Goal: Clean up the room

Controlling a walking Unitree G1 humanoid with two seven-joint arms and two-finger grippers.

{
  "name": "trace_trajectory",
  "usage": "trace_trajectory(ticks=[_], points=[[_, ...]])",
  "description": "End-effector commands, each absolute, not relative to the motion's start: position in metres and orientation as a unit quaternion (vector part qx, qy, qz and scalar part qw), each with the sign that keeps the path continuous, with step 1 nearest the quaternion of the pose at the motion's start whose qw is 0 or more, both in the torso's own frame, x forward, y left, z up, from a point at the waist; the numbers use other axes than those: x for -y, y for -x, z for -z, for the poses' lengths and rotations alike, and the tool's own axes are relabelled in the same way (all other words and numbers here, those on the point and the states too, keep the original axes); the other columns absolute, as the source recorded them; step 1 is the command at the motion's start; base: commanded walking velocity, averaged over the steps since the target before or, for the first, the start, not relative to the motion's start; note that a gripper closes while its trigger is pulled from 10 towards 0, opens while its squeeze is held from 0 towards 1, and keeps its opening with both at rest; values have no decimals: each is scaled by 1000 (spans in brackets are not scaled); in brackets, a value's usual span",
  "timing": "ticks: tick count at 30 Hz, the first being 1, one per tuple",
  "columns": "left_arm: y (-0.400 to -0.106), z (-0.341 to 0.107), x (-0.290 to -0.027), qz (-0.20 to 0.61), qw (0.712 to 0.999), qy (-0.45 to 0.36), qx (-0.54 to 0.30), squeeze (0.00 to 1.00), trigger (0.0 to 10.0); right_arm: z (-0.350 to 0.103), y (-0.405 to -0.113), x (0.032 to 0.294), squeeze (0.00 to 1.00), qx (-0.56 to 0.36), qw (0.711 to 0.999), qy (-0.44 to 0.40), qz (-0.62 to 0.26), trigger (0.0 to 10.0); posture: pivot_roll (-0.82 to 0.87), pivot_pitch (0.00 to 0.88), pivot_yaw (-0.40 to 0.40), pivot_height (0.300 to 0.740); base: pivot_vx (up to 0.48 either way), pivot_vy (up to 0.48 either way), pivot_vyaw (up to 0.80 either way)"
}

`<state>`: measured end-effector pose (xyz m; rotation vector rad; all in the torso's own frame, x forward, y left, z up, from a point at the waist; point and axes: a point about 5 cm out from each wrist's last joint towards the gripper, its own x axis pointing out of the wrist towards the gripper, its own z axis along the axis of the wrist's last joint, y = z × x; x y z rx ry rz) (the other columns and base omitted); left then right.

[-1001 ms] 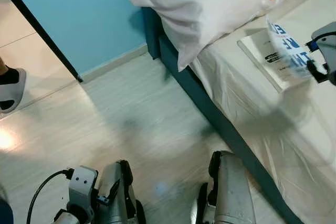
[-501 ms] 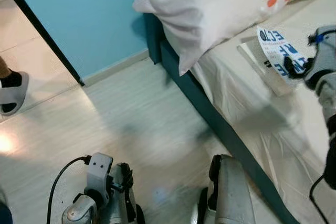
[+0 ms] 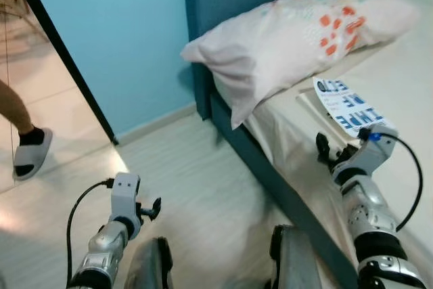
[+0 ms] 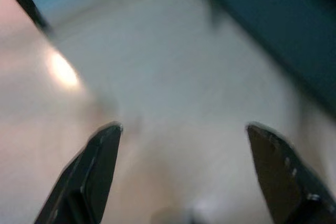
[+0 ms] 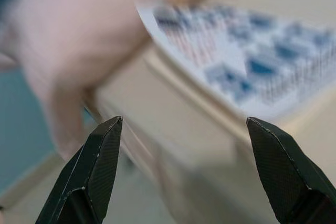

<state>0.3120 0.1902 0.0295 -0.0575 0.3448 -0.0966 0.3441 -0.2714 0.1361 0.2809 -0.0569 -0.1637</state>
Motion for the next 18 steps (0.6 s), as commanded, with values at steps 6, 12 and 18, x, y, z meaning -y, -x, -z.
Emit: trace_trajectory(ticks=[6,12,18], points=[[-318,-28,-198,2,979,40,-199,0,10000,-136,-349,243,0,24,987,-149,48,10000,29,0,12,559,-240,0,0],[-307,-16,-199,-8,977,38,-210,0,10000,-99,-342,228,0,-48,992,-116,34,10000,38,0,3,583,-204,0,0],[-277,15,-209,-28,959,22,-280,0,10000,-38,-307,245,0,-168,980,-77,73,10000,37,0,13,607,0,0,0]])
